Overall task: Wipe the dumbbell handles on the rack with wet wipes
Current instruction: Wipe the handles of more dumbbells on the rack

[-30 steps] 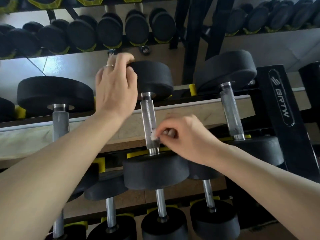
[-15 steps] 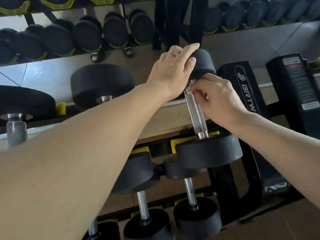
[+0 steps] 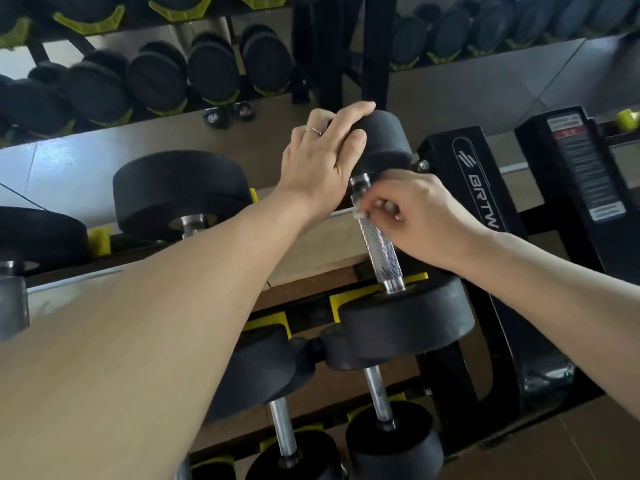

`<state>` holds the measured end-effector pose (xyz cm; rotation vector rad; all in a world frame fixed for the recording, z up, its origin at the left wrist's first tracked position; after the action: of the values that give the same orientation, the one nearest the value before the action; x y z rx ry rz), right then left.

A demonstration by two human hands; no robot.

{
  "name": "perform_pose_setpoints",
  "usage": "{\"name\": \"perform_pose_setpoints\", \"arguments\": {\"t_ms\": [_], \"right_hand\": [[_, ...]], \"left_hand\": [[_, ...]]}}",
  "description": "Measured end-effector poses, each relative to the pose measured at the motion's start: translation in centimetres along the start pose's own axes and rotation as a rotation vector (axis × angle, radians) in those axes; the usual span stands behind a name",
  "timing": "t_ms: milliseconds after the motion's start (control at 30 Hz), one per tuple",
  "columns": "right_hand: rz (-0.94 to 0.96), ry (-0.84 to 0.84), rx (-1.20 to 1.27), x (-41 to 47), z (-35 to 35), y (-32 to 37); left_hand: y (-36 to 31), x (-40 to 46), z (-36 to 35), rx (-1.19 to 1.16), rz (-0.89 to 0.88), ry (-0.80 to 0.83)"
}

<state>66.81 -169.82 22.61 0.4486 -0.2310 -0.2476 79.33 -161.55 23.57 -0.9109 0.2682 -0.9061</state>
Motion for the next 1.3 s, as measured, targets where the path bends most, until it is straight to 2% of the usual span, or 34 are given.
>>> {"name": "perform_pose_setpoints", "arguments": {"t_ms": [133,167,300,367,467,533,567,700,733,800,867,900,933,1033,1067,1133,1200,1233,1300], "right_hand": [[-0.028,0.269,0.020,-3.6,0.3,0.2],[-0.040,0.291,0.019,-3.4,0.4,0.2],[-0.043,0.004,0.008,-0.1,1.2,0.5],[-0.015,0.002,-0.008,-0.2,0.4,0.7],[0.022,0.195,0.003,-2.5,-0.1,0.8],[-0.021,0.350,0.048,-3.4,0.2,0.6],[-0.033,0.372,0.061,-3.2,0.3,0.5],[0.032,0.139,0.038,-0.8,0.6,1.0],[0.067,0.162,0.013,-0.7,0.1,1.2],[0.127,0.332,-0.045,-1.8,-1.0,1.4],[0.136,0.504,-0.042,-2.7,-1.2,1.0],[0.122,0.540,-0.022,-2.7,-0.9,0.7],[0.105,0.516,0.006,-2.2,-0.5,0.4],[0.091,0.189,0.046,-0.6,1.0,0.1],[0.118,0.154,0.051,-0.7,0.9,0.1],[0.193,0.249,0.054,-2.1,-0.1,0.0],[0.194,0.386,0.066,-3.2,-0.2,-0.6],[0.183,0.401,0.077,-3.2,0.1,-0.9],[0.142,0.228,0.108,-1.9,1.4,-1.3]], "left_hand": [[0.2,0.0,-0.1,0.040,-0.049,-0.052],[0.3,-0.1,-0.1,0.049,-0.062,-0.070],[0.5,-0.1,-0.2,0.030,-0.083,-0.103],[0.7,0.0,-0.3,0.042,-0.099,-0.104],[0.8,0.0,-0.4,0.052,-0.107,-0.118],[0.7,-0.1,-0.5,0.050,-0.100,-0.138],[0.6,-0.2,-0.5,0.050,-0.101,-0.150],[0.7,-0.1,-0.6,0.085,-0.129,-0.204],[0.7,-0.1,-0.7,0.090,-0.123,-0.206],[0.7,0.0,-0.8,0.089,-0.109,-0.196],[0.6,0.0,-0.8,0.086,-0.095,-0.207],[0.6,0.0,-0.8,0.089,-0.095,-0.215],[0.6,0.0,-0.8,0.094,-0.096,-0.225],[0.9,0.0,-0.7,0.103,-0.103,-0.241],[0.9,-0.1,-0.8,0.103,-0.099,-0.242],[0.8,0.0,-0.9,0.101,-0.094,-0.234],[0.8,-0.1,-0.9,0.102,-0.094,-0.242],[0.8,-0.1,-0.9,0.105,-0.097,-0.250],[0.8,-0.1,-0.9,0.112,-0.101,-0.252]]}}
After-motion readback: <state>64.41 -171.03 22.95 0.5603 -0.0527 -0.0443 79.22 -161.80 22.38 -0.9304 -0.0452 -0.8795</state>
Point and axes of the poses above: each hand's wrist, its own x-axis towards the middle knuckle, its own z-axis out of the back of the hand, y = z × x, the point moved 5 cm from there along x, towards the middle knuckle, and after that the axes turned 5 degrees about -x, right-handed, at the moved point
